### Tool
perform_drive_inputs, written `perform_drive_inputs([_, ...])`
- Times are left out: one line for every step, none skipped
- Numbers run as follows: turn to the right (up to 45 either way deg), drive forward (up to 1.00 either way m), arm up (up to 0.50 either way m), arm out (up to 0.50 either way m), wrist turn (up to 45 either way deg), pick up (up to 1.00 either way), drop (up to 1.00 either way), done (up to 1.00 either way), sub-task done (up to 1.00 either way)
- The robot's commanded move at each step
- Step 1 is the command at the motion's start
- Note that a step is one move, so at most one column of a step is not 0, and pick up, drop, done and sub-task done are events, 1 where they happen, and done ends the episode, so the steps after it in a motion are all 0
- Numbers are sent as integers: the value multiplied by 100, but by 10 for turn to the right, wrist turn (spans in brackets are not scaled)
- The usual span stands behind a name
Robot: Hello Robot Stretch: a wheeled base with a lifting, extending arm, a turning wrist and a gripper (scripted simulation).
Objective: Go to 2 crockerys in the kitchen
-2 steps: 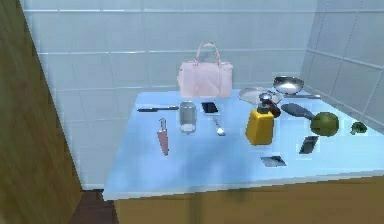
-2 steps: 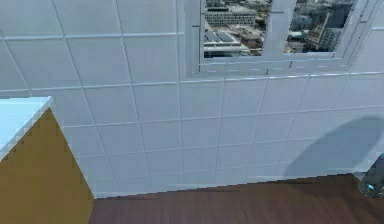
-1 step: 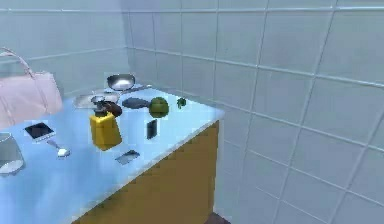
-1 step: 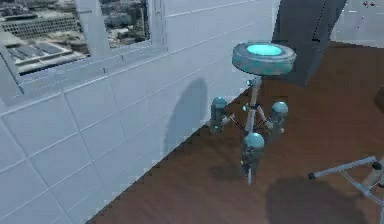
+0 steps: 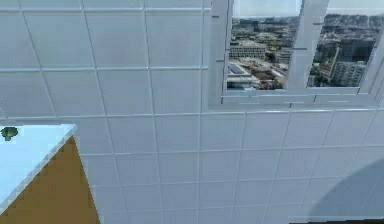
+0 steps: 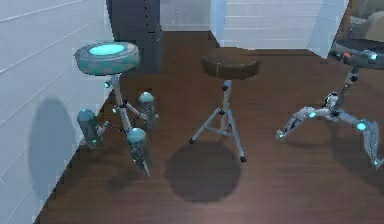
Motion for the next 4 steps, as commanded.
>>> perform_drive_inputs([0, 40, 0, 0, 0, 0, 0, 0, 0])
perform_drive_inputs([-450, 0, 0, 0, 0, 0, 0, 0, 0])
perform_drive_inputs([-300, 0, 0, 0, 0, 0, 0, 0, 0])
perform_drive_inputs([0, 0, 0, 0, 0, 0, 0, 100, 0])
